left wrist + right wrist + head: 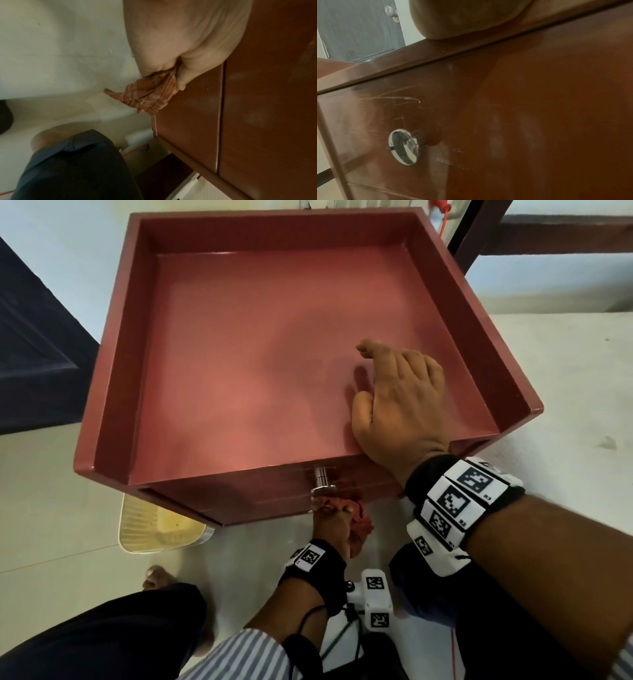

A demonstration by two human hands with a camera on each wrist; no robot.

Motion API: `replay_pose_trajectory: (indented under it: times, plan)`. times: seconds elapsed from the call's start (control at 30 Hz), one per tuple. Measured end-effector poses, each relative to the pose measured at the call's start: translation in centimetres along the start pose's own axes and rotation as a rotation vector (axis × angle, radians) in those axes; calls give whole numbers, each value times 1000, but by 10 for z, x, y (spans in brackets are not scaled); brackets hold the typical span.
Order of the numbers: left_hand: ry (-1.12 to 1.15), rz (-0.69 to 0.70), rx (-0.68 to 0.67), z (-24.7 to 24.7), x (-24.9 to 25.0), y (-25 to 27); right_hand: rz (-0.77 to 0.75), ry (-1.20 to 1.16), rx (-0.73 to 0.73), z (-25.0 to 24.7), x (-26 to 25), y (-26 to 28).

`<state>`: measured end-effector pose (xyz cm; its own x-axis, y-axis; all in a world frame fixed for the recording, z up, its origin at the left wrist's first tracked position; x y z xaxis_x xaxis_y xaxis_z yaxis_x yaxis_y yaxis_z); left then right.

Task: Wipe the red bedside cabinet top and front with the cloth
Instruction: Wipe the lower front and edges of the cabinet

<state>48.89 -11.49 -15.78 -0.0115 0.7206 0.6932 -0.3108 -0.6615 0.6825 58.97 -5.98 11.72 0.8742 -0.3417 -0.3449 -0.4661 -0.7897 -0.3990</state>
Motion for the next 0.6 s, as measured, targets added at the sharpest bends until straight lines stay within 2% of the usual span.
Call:
replay_pose_trajectory:
  times: [0.2,0.27,0.37,0.5,0.6]
  plan:
    - [-188,7,-147,-11,-16,-12,4,20,-16,1,-1,1]
    - [-238,6,-105,-33,-19,-17,4,28,-19,0,-2,0]
    - [-276,-67,-77,-63,-20,-16,13,35,-45,-1,-3,1]
    - [-353,-41,34,-100,21,9,20,36,-62,-2,-5,1]
    - [-287,-40,89,-112,50,21,24,42,-63,-2,-4,1]
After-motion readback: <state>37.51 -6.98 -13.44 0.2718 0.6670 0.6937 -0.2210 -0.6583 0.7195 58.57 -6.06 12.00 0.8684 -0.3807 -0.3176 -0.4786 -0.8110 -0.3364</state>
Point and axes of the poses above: each hand's wrist, its own y-axis away from the middle knuckle, its own z-axis out of the palm, x = y × z, the point moved 7 cm from there along -y, towards the middle knuckle, and after that the axes turned 7 degrees about z, right-handed, at the moved point
